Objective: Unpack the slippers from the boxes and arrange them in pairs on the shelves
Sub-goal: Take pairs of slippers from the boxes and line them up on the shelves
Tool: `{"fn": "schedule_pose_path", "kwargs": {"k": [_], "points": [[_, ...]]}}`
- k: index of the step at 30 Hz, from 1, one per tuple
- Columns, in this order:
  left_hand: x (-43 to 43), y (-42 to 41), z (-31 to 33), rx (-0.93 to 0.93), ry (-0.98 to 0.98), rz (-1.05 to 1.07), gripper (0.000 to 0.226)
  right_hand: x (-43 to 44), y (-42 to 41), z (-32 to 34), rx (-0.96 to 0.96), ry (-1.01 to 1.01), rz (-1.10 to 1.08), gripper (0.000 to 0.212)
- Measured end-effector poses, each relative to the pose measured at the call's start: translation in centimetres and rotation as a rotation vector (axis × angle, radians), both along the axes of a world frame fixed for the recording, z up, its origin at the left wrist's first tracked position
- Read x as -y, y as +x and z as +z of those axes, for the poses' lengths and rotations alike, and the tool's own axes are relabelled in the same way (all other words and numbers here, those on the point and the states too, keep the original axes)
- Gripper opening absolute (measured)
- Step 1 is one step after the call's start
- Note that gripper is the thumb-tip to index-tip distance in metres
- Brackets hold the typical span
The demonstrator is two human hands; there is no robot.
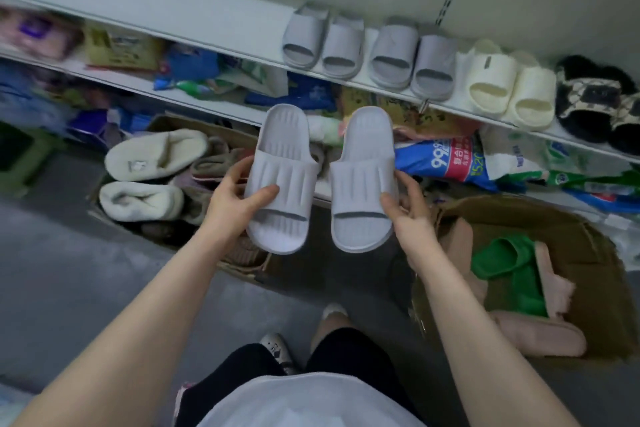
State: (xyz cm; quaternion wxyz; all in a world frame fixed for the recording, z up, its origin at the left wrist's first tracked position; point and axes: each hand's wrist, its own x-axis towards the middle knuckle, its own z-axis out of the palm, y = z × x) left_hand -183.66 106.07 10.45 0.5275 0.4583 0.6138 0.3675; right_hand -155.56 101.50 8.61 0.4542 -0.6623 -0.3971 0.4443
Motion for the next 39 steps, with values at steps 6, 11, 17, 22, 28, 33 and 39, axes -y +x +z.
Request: {"fn": "schedule_pose_path", "kwargs": {"k": [6, 11, 17, 22, 28, 33, 39], "points": [[-5.6, -5.0, 1.5, 0.017, 0.036, 0.168, 0.061, -8.2, -4.3, 1.4, 0.010, 0.041, 0.163, 0.050], [-11.3, -9.4, 2.2, 0.030, 0.058, 0.247, 0.056, -15.1, -8.1, 2.8, 0.029, 0.070, 0.234, 0.050], [-21.1, -15.6, 1.9, -0.020, 0.047, 0.157, 0.059, -24.1, -13.5, 3.7, 0.117, 0.068, 0.202, 0.050], [-31.6, -19.4, 0.5, -0.117, 0.024, 0.068, 0.070, -31.7, -18.4, 2.8, 0.217, 0.007, 0.133, 0.051], [-42.1, -21.6, -1.5, -0.172, 0.028, -0.055, 0.068, -39.6, -23.0, 0.5, 0.168, -0.130, 0.005, 0.049], [-47.4, -20.9, -2.9, -0.235, 0.056, -0.130, 0.073, -43.5, -24.0, -0.1, 0.178, -0.177, -0.064, 0.047], [-49.4, -19.7, -3.6, -0.555, 0.272, -0.224, 0.060, -45.2, -23.9, 0.7, 0.661, -0.228, 0.020, 0.040]]}}
